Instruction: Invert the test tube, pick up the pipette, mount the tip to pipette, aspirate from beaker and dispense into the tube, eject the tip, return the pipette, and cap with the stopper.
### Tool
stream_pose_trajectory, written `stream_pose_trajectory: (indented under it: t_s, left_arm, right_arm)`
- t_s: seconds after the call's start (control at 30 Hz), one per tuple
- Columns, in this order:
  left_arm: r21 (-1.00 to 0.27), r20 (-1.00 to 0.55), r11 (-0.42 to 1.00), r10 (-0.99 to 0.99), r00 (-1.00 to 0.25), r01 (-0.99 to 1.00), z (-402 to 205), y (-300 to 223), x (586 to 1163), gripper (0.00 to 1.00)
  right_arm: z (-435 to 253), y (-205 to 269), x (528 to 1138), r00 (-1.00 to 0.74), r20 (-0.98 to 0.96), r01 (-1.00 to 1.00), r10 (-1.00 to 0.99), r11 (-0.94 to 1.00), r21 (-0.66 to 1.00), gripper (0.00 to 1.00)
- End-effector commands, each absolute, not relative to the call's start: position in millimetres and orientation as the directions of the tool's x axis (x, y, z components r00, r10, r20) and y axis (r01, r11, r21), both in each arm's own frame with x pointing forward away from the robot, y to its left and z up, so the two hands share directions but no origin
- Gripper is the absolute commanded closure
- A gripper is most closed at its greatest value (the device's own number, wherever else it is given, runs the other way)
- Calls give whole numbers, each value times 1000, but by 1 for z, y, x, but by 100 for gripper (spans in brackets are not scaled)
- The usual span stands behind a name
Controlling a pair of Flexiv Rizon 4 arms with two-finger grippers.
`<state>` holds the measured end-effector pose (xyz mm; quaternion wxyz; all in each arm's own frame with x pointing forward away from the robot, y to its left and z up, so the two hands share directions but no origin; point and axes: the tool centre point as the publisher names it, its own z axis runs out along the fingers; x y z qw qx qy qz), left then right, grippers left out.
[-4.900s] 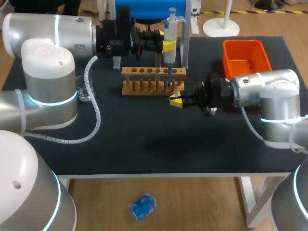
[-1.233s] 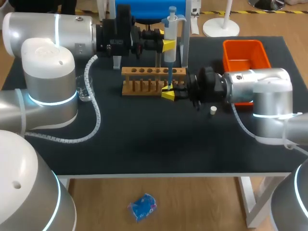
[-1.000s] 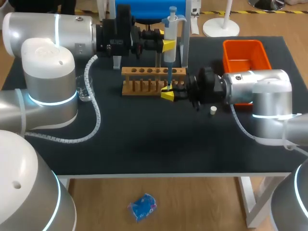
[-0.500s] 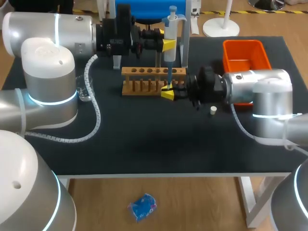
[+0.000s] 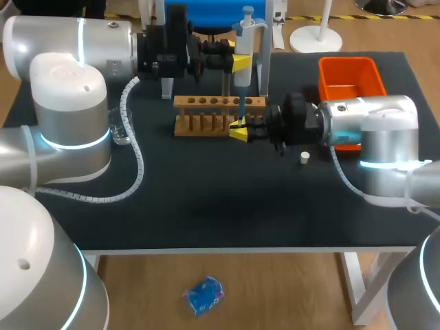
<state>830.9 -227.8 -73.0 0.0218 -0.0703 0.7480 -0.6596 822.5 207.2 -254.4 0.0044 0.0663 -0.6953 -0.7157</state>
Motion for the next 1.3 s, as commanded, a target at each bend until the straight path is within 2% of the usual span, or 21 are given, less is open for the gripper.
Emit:
stream_pose_trajectory:
  t_s: [0.03,1.3]
  left_arm:
    - [-989,61,125,-133,-989,-78,-78,-228,831,100]
    - [-989,61,125,-133,-989,-78,-78,-228,831,100]
  right_arm:
    - [-247,207,822,-992,-83,-80,-95,-44,996,100]
    - [-234,205,831,-985,-143,-140,-100,-35,990,100]
